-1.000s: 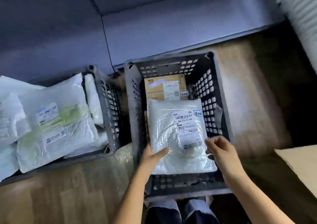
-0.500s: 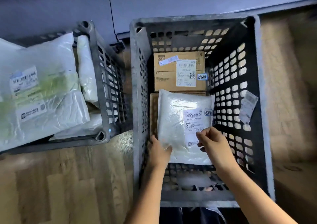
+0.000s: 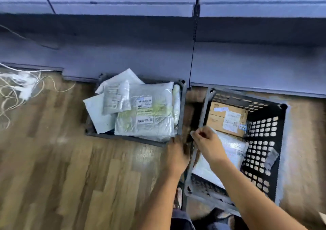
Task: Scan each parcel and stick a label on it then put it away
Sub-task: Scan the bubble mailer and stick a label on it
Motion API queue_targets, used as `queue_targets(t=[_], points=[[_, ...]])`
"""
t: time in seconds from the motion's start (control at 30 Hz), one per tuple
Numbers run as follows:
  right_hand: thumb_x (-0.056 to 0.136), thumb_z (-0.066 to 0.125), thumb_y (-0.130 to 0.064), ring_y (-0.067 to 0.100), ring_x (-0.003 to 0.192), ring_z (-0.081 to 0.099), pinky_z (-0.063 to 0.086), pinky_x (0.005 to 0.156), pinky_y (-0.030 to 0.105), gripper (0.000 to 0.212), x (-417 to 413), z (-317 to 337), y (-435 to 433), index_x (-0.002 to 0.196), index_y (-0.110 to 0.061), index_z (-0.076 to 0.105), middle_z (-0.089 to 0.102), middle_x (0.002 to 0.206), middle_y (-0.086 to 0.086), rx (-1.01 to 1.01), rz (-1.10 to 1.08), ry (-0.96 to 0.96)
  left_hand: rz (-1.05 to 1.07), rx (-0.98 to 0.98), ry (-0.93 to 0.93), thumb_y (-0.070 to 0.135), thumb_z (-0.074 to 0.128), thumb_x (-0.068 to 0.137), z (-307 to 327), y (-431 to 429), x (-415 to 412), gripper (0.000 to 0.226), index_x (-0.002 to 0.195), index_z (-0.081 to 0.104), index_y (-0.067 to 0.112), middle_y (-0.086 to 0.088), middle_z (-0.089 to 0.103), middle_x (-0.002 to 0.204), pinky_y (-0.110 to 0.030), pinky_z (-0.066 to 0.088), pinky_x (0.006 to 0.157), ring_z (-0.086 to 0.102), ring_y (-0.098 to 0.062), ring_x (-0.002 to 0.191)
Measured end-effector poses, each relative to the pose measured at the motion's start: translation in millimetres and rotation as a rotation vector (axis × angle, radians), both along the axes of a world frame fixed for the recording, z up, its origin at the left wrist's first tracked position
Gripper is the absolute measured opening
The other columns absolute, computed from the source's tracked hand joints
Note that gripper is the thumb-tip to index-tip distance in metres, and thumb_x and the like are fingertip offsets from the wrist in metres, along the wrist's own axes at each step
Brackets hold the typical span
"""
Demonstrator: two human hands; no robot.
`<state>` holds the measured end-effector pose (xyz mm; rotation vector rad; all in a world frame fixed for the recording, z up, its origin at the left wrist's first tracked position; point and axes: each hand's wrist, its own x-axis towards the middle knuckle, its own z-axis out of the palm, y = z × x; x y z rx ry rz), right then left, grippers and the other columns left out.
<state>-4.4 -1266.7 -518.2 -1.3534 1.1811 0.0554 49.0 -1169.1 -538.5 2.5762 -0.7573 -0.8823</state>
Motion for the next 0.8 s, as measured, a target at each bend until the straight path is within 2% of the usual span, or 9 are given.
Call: queue_targets(t=[0.07,0.13,0.23,0.33,0.4,0.5,0.57,0.67,0.8], points=[[0.092,0.057,-0.02,0.016,0.064,0.049,0.035,0.055,0.025,0.018,23.5,12.7,7.8,0.076,-0.018,0.049,0.055,0.07,0.0,-0.054,0.075,-0.009,0.043,0.016,-0.015,0.027,0.045,0.094,11.3,16.7,17.5,0.03,0.12,0.047,0.012,-0.01,0.057,0.114,-0.034,0.045,0.072,0.059,-0.028,0.1],[0.091,0.059,-0.02,0.018,0.081,0.056,0.041,0.067,0.026,0.005,48.5,8.9,14.8,0.093,-0.018,0.055,0.063,0.093,0.002,-0.04,0.134,0.009,0.062,0.047,-0.036,0.024,0.043,0.095,11.5,34.3,30.5,0.028,0.119,0.048,0.012,-0.008,0.058,0.114,-0.032,0.047,0.076,0.059,-0.024,0.102],[0.09,0.061,-0.031,0.027,0.113,0.053,0.043,0.084,0.029,0.052,88.3,-21.5,24.7,0.138,-0.028,0.042,0.041,0.139,0.011,0.053,0.29,0.106,0.032,0.148,-0.107,0.028,0.037,0.097,-5.4,60.1,41.4,0.032,0.124,0.047,0.013,-0.005,0.058,0.117,-0.029,0.046,0.082,0.056,-0.019,0.106],[0.088,0.061,-0.044,0.036,0.138,0.027,0.036,0.106,0.044,0.079,123.5,-56.2,29.3,0.149,-0.04,0.012,0.01,0.155,0.011,0.026,0.405,0.228,0.036,0.176,-0.119,0.03,0.04,0.096,-28.6,75.6,53.0,0.034,0.122,0.051,0.011,-0.006,0.061,0.111,-0.032,0.047,0.078,0.059,-0.022,0.101],[0.086,0.063,-0.045,0.036,0.142,0.018,0.03,0.111,0.049,0.089,138.8,-80.1,34.1,0.15,-0.037,0.002,0.002,0.157,0.012,0.02,0.365,0.336,0.061,0.186,-0.086,0.028,0.043,0.095,-44.6,84.4,61.8,0.03,0.116,0.055,0.01,-0.007,0.062,0.105,-0.032,0.048,0.073,0.061,-0.023,0.095],[0.083,0.067,-0.045,0.037,0.139,0.021,0.032,0.11,0.047,0.1,149.8,-106.7,41.0,0.151,-0.025,-0.004,0.005,0.155,0.016,0.042,0.207,0.471,0.026,0.179,-0.128,0.026,0.051,0.085,-65.2,97.7,77.4,0.016,0.094,0.059,0.016,-0.001,0.063,0.082,-0.031,0.049,0.054,0.064,-0.019,0.074],[0.082,0.069,-0.04,0.037,0.135,0.029,0.036,0.105,0.044,0.1,155.3,-118.4,42.2,0.15,-0.018,0.0,0.013,0.151,0.017,0.108,0.043,0.493,-0.012,0.233,-0.03,0.029,0.042,0.09,-72.1,102.2,87.7,0.022,0.104,0.055,0.018,0.0,0.061,0.096,-0.032,0.05,0.066,0.062,-0.019,0.088],[0.082,0.071,-0.029,0.036,0.125,0.042,0.039,0.094,0.039,0.086,159.1,-126.1,44.2,0.142,-0.006,0.013,0.035,0.137,0.017,0.193,-0.129,0.506,-0.008,0.269,0.007,0.035,0.031,0.098,-82.3,112.1,100.7,0.031,0.12,0.045,0.019,0.0,0.054,0.116,-0.03,0.044,0.084,0.053,-0.018,0.109],[0.075,0.078,-0.026,0.024,0.09,0.057,0.042,0.075,0.031,0.059,160.3,-128.5,47.4,0.12,-0.001,0.05,0.059,0.105,0.011,0.203,-0.182,0.433,0.03,0.213,-0.03,0.032,0.038,0.088,-86.4,118.8,105.9,0.03,0.099,0.059,0.014,-0.004,0.064,0.091,-0.035,0.051,0.063,0.066,-0.025,0.084]])
